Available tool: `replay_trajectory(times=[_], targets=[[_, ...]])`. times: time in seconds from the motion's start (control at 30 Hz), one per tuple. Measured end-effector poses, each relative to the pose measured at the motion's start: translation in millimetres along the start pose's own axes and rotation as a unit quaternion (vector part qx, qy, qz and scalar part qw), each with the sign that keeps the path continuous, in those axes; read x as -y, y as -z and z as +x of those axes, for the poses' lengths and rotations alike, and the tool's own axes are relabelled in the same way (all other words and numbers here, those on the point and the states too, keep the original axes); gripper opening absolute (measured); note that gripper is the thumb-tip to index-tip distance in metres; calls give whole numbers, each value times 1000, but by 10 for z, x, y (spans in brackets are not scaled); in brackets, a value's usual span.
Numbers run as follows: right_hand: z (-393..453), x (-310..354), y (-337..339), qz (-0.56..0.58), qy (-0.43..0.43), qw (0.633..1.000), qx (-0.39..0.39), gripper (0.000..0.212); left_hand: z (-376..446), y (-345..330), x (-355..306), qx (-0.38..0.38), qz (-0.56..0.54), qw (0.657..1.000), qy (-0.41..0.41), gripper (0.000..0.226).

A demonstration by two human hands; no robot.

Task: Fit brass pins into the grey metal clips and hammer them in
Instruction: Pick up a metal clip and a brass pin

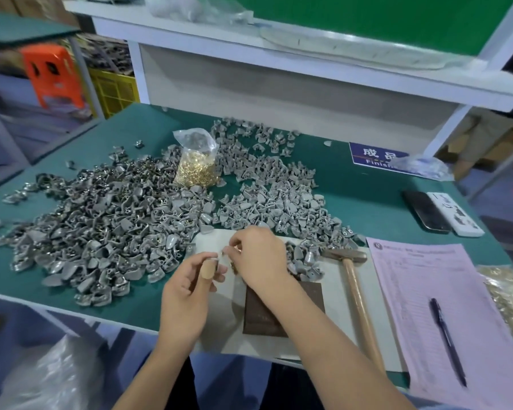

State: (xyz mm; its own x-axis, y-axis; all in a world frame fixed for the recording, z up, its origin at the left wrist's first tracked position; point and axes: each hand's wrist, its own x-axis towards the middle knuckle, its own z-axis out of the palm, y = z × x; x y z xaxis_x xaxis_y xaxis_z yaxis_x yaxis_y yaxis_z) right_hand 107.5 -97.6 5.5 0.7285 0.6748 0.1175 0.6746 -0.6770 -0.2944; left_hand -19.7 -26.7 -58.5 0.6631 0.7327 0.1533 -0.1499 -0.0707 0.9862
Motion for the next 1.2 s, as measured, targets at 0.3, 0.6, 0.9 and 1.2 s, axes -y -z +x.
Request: replay_trajectory(times=[0.3, 0.6, 0.9, 1.2], targets=[[190, 14, -134, -3, -22, 999, 41, 15, 10, 10, 17, 23, 18, 1000, -8, 23], [263, 95, -43, -77, 39, 994, 73, 13, 12, -4, 41, 23, -10, 1000, 3, 15], [306, -55, 1, 50, 34, 995, 76, 17, 22, -3, 20, 36, -20, 999, 4, 10], [-79, -539, 214, 258, -4, 963, 78, 27, -80, -56, -48, 91, -9, 995, -31, 7]])
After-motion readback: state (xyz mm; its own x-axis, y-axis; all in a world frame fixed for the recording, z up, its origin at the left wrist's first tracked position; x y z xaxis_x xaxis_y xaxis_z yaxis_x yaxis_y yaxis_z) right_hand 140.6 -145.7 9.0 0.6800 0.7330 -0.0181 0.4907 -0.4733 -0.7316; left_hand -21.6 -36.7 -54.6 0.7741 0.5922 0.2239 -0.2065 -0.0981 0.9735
